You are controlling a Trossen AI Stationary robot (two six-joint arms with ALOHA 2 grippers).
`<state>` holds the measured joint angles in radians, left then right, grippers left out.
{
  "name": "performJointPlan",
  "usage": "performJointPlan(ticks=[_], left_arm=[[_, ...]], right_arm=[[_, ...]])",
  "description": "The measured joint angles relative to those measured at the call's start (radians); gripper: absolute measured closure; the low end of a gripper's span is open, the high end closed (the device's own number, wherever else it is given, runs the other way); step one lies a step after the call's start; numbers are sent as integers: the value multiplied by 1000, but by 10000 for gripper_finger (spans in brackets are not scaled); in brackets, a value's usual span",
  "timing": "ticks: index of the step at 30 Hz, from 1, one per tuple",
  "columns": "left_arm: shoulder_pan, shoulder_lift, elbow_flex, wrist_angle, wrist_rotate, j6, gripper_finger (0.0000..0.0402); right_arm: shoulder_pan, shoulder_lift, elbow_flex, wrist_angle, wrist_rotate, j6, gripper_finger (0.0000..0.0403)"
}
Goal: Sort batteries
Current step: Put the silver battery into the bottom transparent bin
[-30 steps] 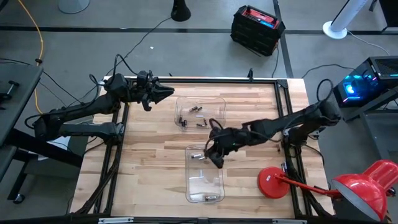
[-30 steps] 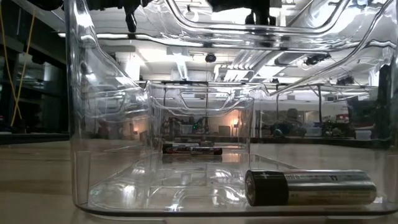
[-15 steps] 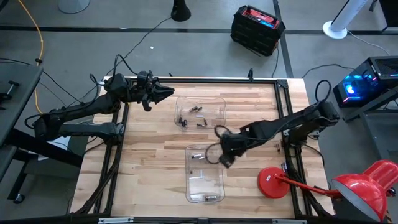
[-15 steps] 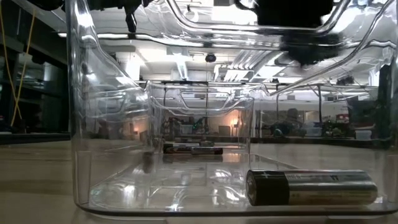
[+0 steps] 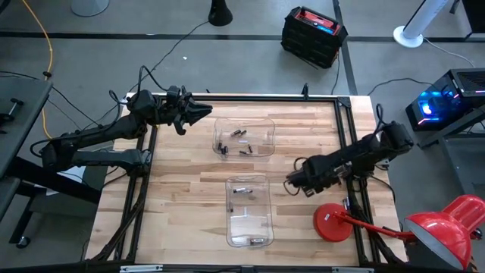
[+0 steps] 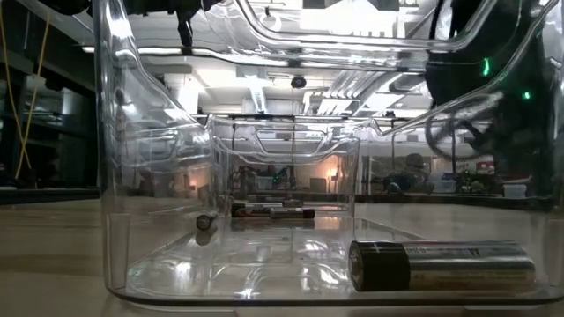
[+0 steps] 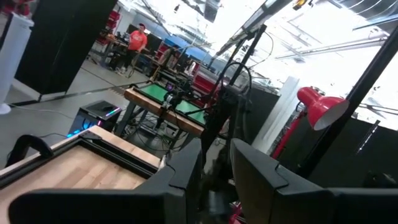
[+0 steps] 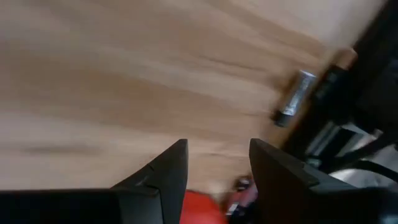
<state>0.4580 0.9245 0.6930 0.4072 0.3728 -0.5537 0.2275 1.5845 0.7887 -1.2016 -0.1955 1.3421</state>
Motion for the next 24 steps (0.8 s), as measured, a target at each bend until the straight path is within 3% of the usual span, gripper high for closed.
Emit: performJointPlan(ticks=[8,16,24], left_arm=[[0,0,0,0,0,6,323],[0,0,0,-3,-16,8,323],[0,0,0,-6,-16,8,323]], right_arm=[[-143,5,-80,-19,-54,-175,256],[-263,63,9,-44,-30,-518,392],[-348,281,62,-282,-96,-932,402]])
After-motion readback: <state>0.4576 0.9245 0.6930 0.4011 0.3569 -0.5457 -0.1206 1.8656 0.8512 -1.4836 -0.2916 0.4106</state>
